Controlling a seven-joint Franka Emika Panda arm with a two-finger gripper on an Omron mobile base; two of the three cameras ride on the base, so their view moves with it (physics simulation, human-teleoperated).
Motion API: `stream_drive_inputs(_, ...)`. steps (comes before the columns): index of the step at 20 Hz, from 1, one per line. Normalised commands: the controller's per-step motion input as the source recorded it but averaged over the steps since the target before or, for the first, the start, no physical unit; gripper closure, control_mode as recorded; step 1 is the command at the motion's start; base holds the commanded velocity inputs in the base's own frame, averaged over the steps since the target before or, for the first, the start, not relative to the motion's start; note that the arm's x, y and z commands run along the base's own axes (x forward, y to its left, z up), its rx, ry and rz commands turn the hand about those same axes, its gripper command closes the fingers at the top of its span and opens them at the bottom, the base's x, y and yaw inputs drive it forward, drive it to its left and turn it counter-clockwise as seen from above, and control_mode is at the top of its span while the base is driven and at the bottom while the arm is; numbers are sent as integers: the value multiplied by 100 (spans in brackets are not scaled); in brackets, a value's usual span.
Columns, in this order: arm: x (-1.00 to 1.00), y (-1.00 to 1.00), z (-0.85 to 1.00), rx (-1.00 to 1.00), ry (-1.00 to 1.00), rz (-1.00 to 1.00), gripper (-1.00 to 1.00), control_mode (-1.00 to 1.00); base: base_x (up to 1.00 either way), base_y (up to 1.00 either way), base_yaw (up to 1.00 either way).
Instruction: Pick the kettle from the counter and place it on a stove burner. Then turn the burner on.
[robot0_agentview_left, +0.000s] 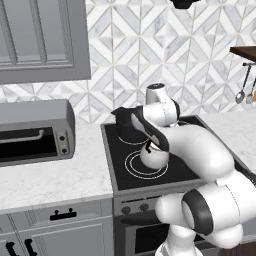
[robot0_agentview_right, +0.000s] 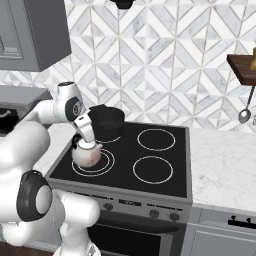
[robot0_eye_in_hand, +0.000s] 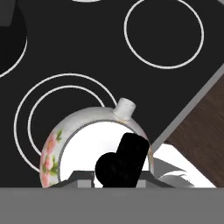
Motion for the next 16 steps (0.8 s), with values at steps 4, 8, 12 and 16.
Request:
stream_drive_inputs(4,13,18,-36,-19,2,0,100,-100,0,0,0)
stream_drive_inputs(8,19,26,-32,-15,0,0,100,-100,0,0,0)
stream_drive_inputs(12,10,16,-30,-4,0,0,100,-100,0,0,0)
stream_drive_inputs(16,12,5,-22,-1,0,0,100,-100,0,0,0)
